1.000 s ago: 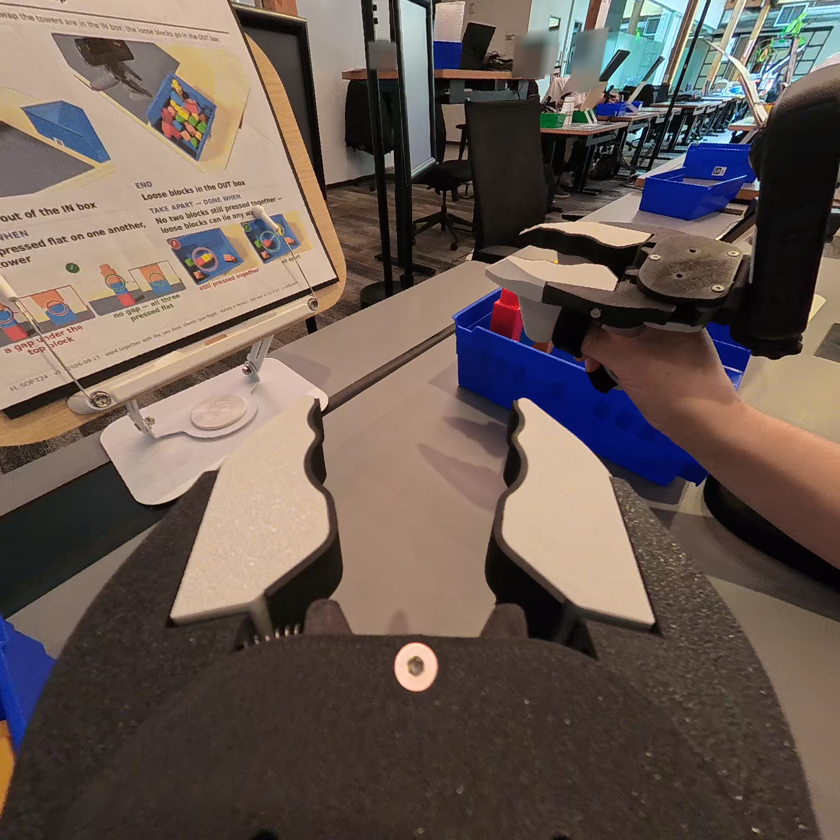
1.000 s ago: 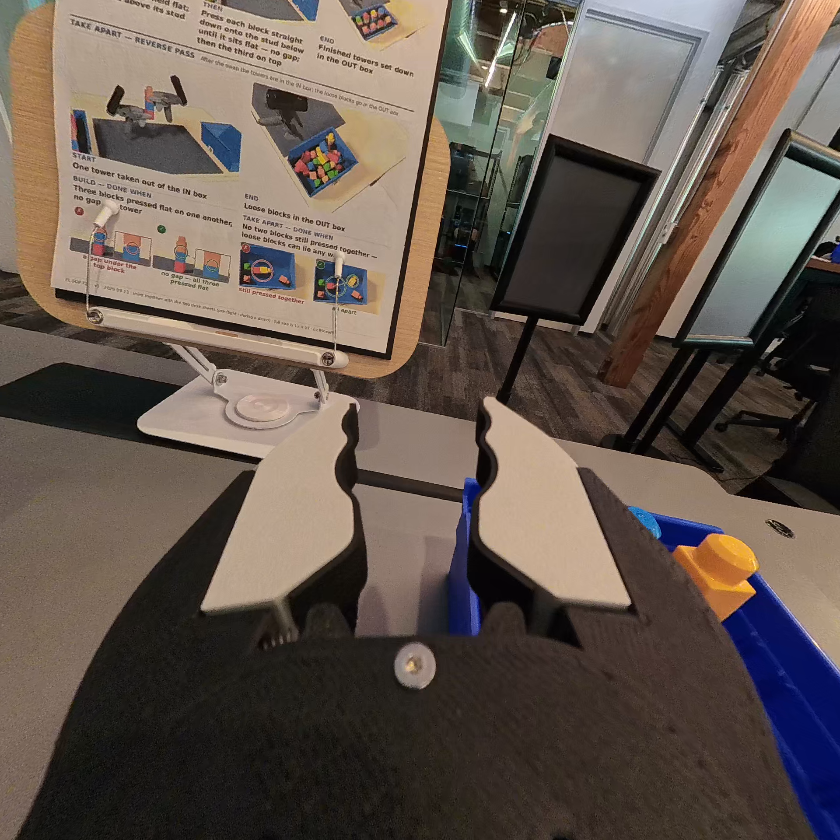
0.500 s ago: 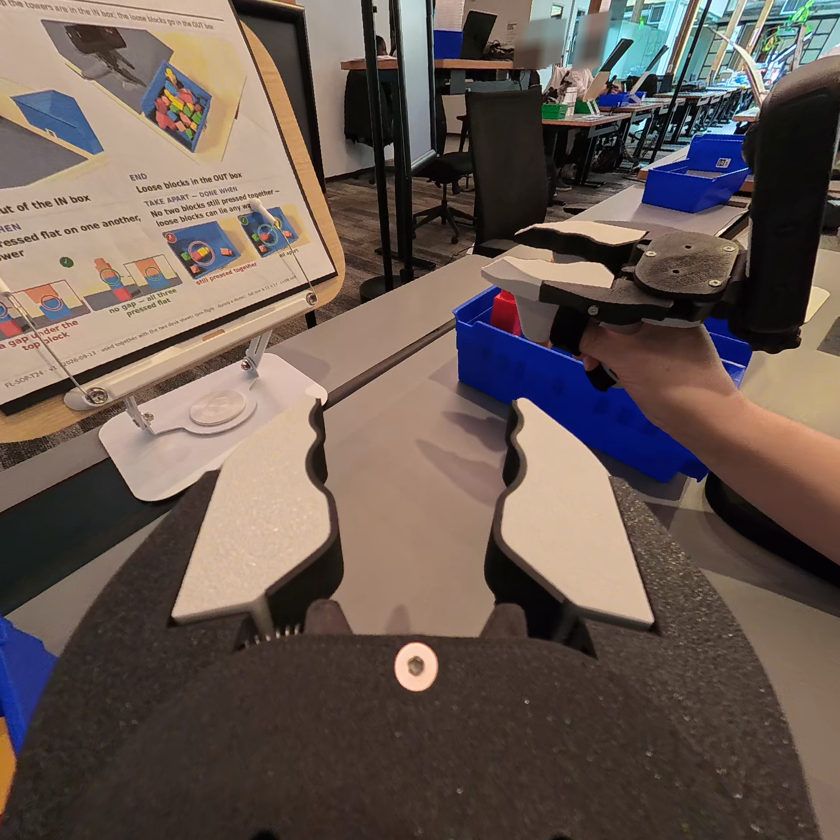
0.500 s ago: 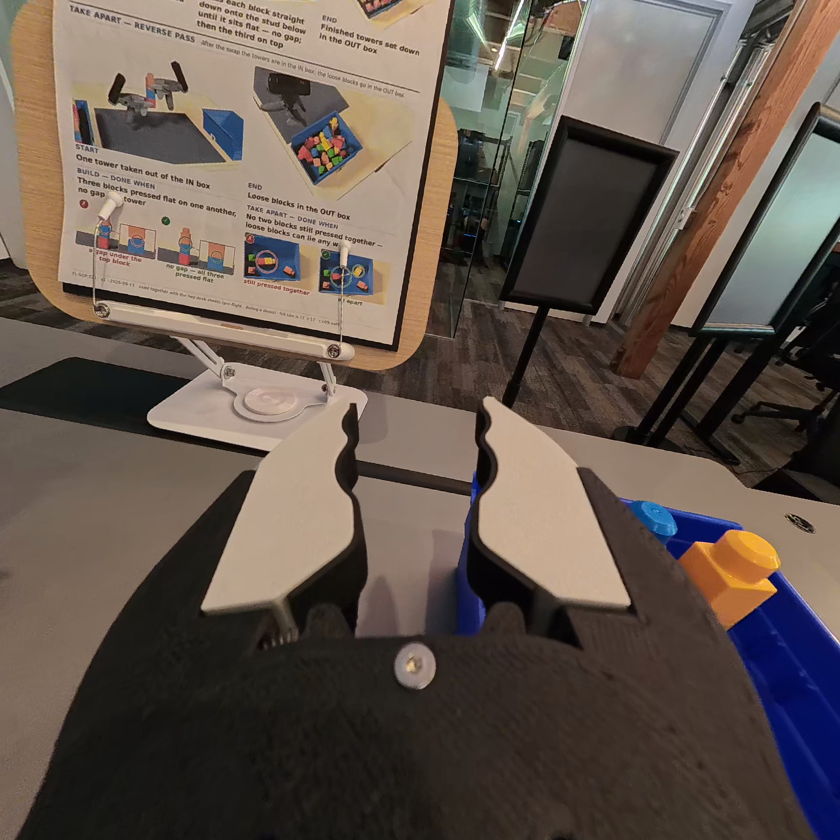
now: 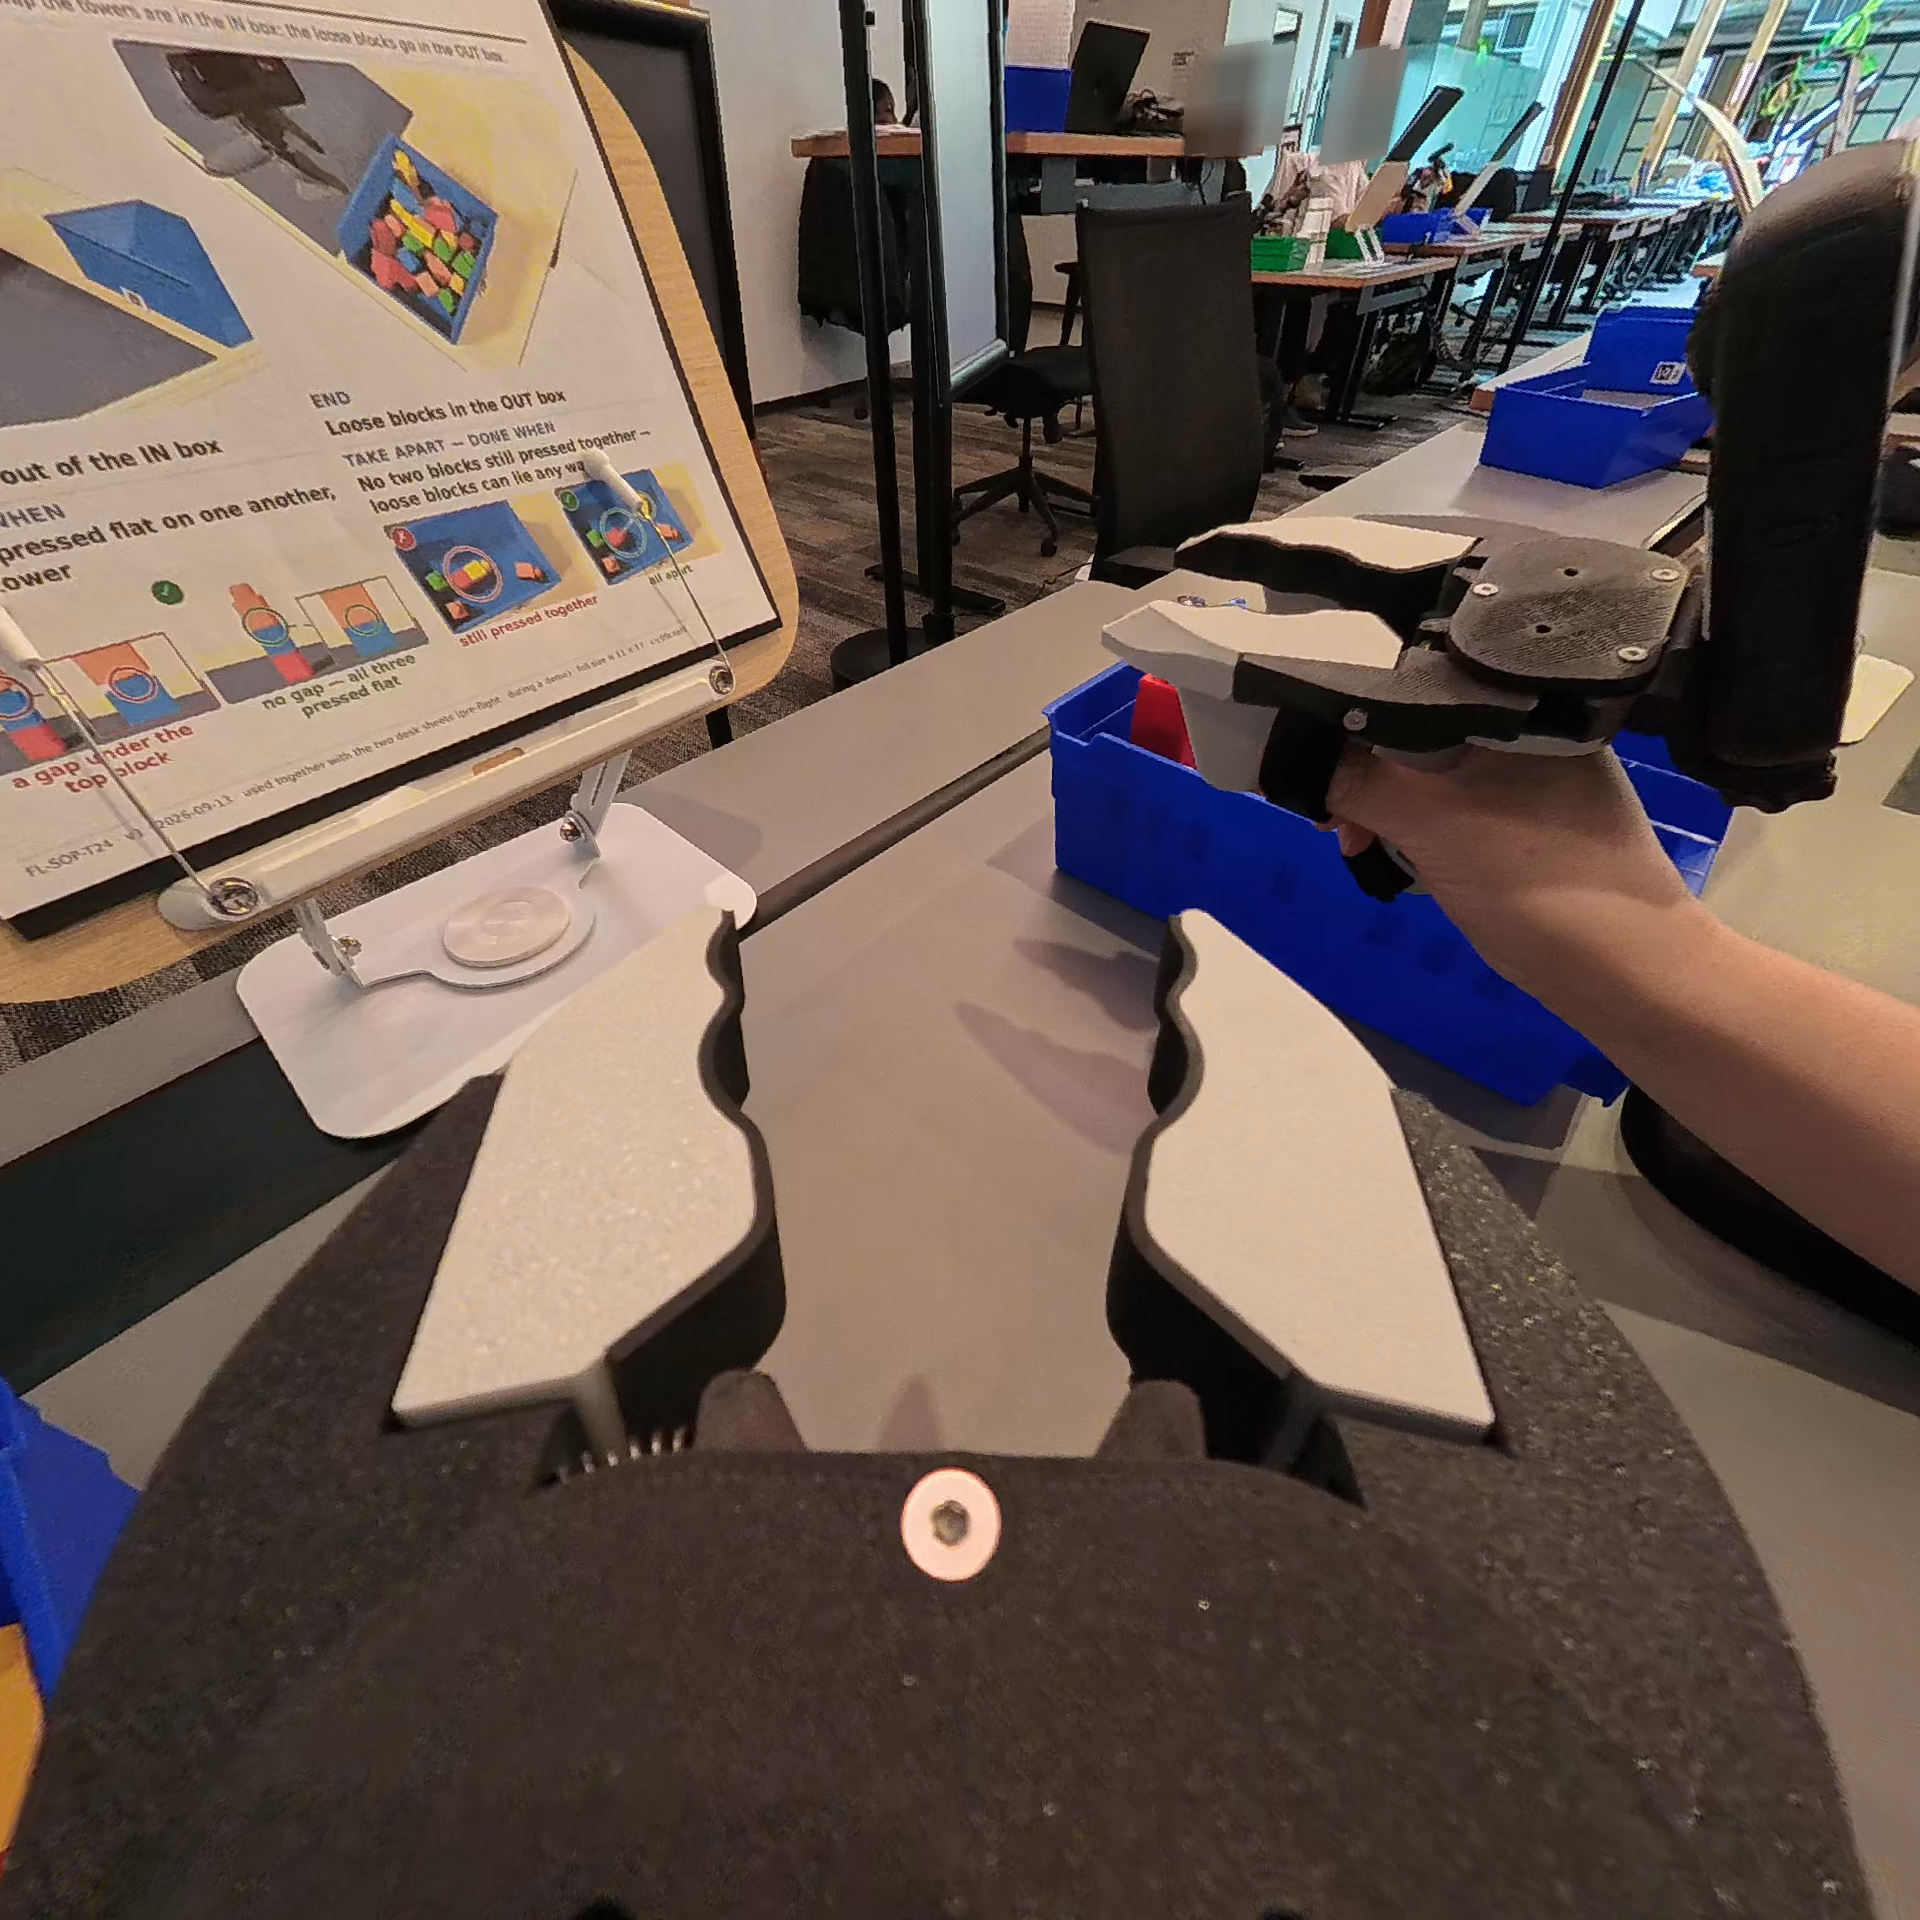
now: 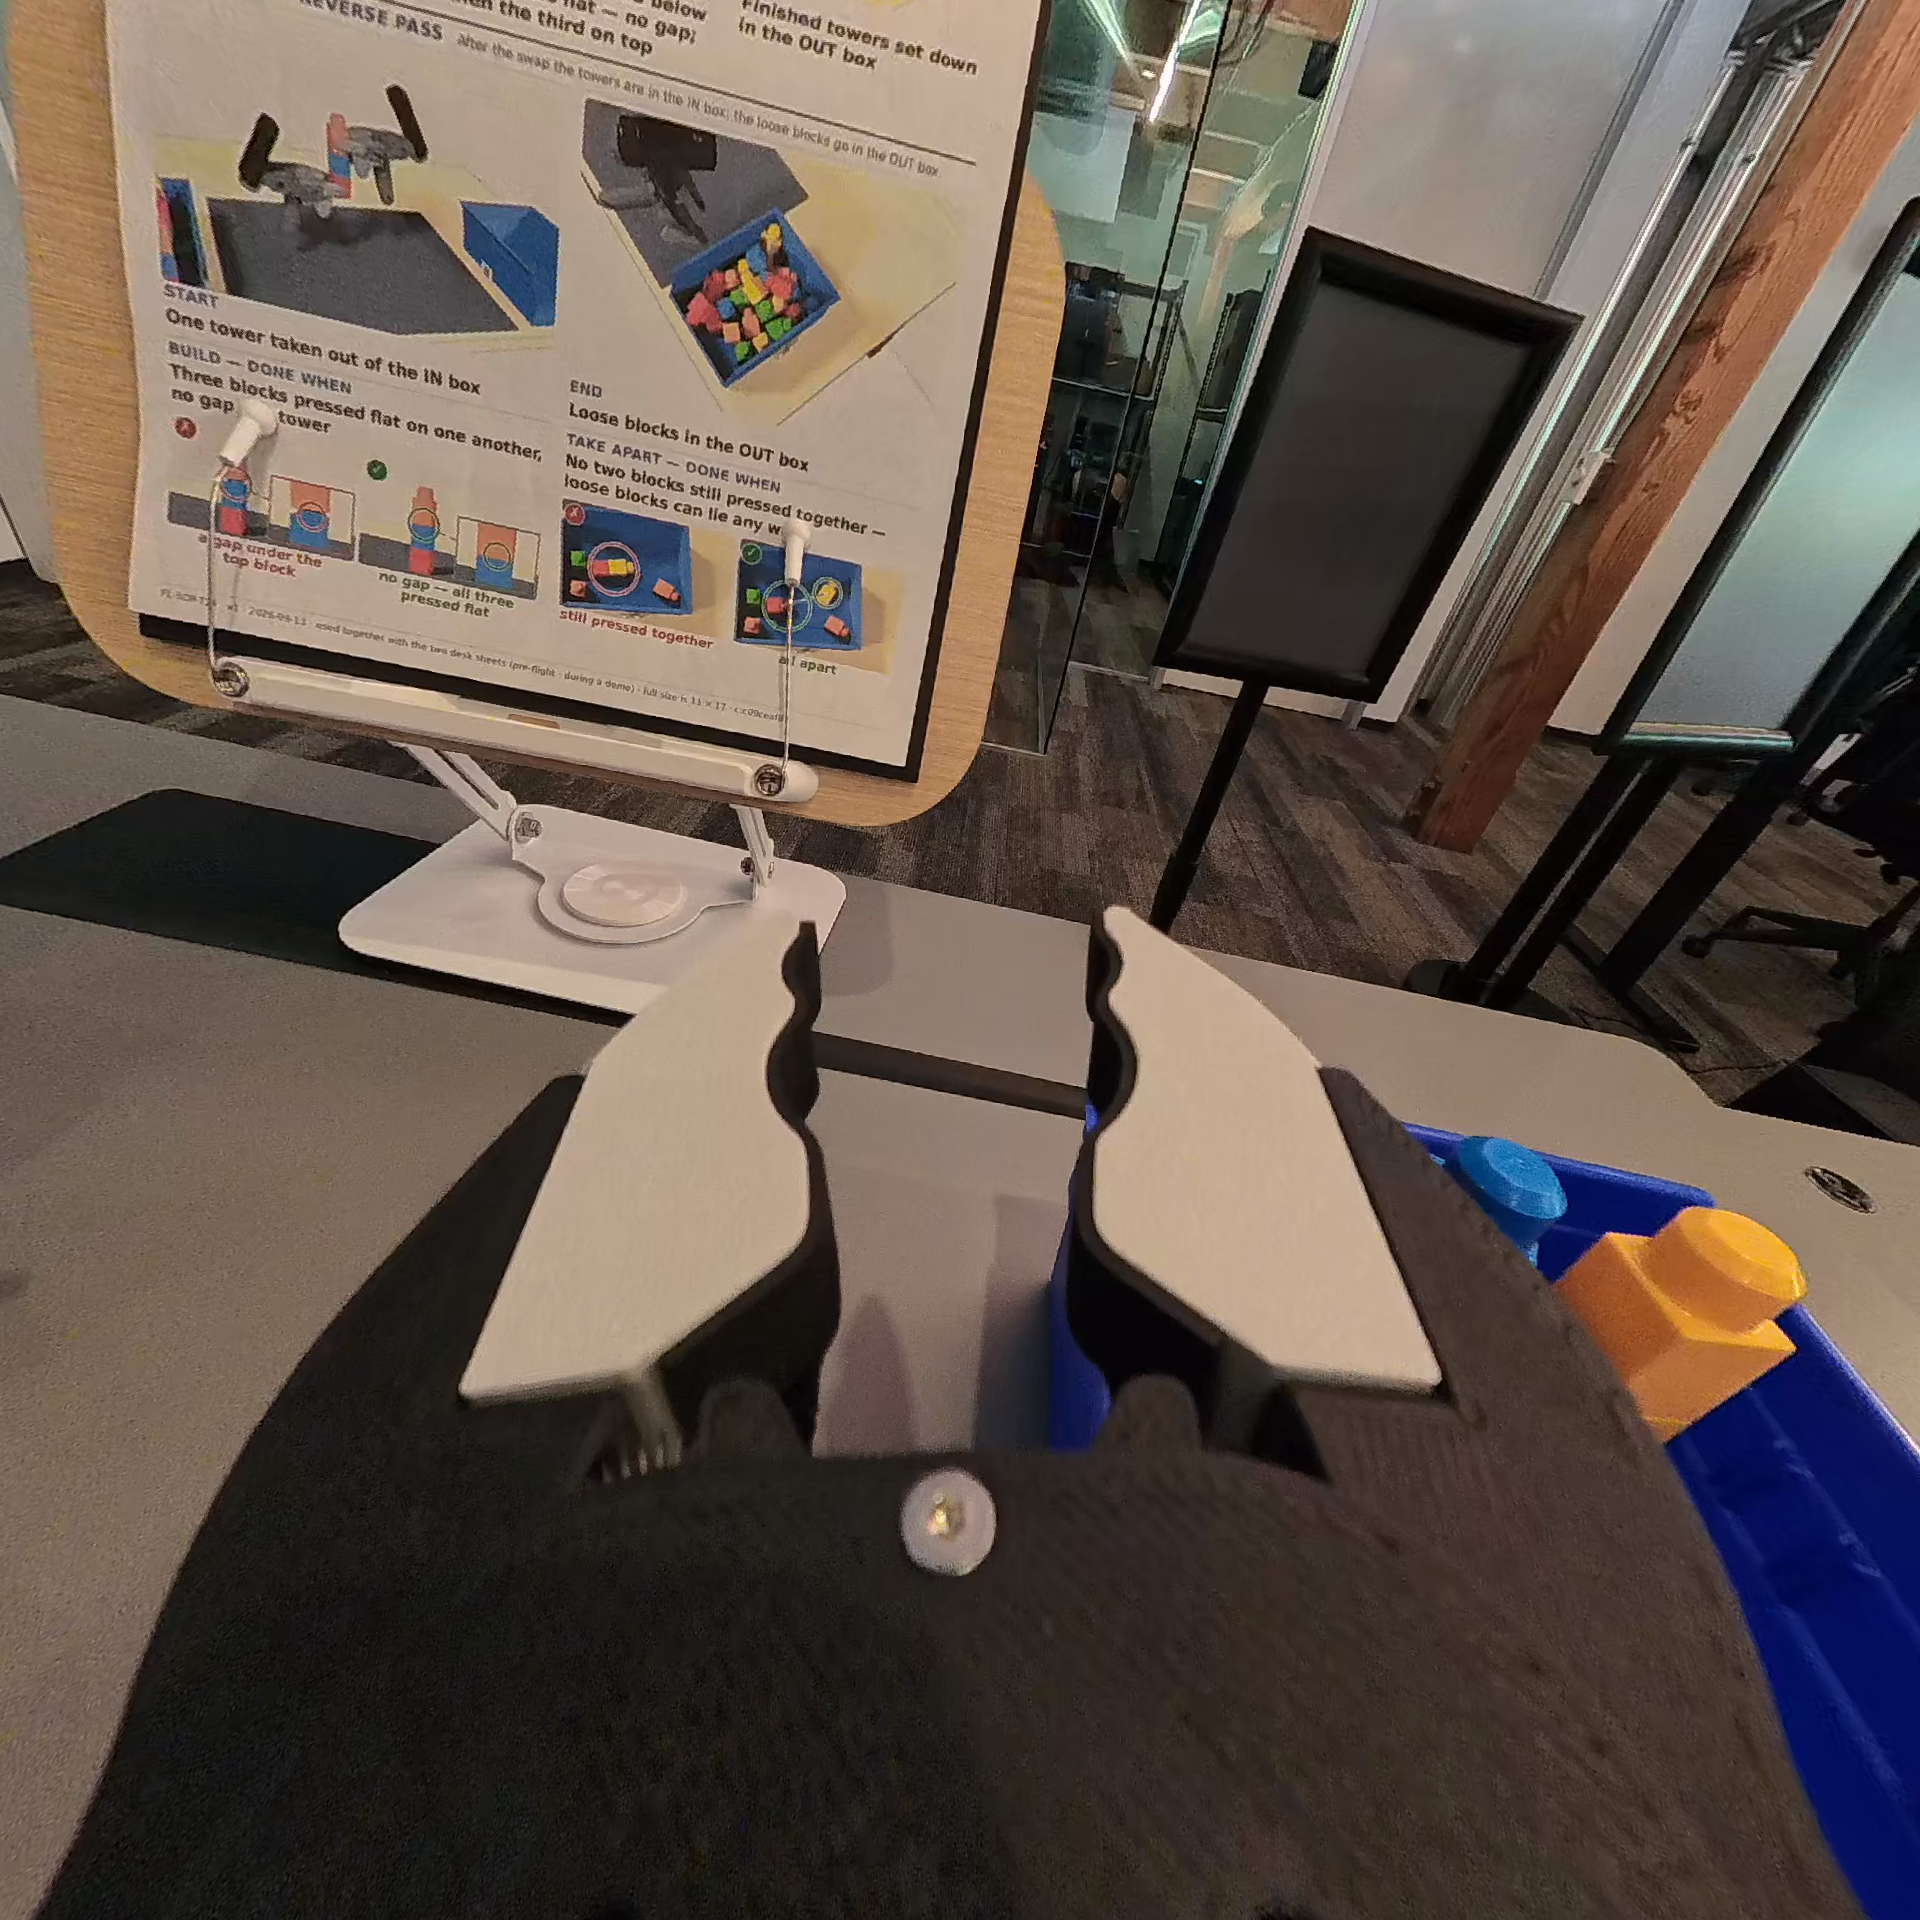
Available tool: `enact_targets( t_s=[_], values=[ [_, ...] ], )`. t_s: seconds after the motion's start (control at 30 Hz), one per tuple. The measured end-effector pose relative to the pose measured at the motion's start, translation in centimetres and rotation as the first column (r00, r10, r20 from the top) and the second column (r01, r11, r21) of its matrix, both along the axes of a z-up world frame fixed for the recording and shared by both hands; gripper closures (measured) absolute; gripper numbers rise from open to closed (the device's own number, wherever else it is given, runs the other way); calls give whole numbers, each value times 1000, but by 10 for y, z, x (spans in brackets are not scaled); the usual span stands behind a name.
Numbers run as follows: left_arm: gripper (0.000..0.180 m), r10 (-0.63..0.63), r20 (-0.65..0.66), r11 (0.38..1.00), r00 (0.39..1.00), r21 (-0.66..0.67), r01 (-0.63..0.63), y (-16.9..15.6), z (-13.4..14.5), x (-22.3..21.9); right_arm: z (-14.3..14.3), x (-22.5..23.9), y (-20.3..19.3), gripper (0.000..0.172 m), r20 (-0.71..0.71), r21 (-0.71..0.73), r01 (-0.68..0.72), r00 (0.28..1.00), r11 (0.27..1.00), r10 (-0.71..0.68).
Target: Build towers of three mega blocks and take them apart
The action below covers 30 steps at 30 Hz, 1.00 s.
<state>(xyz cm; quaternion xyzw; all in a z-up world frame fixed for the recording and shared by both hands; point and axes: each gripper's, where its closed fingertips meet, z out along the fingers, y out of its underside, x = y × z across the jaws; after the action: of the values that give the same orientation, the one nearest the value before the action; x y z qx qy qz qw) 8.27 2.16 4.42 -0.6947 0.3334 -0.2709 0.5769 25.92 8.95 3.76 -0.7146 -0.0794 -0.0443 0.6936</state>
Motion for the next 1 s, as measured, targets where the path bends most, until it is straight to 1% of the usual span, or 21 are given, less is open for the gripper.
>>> enact_targets(
  t_s=[1.0],
  values=[
    [104, 1, -18, 1000, 1000, -16, -2, 0, -5, 2, -4, -4, 1, 122, 2, -16, -14, 1000, 1000, 14]
  ],
)
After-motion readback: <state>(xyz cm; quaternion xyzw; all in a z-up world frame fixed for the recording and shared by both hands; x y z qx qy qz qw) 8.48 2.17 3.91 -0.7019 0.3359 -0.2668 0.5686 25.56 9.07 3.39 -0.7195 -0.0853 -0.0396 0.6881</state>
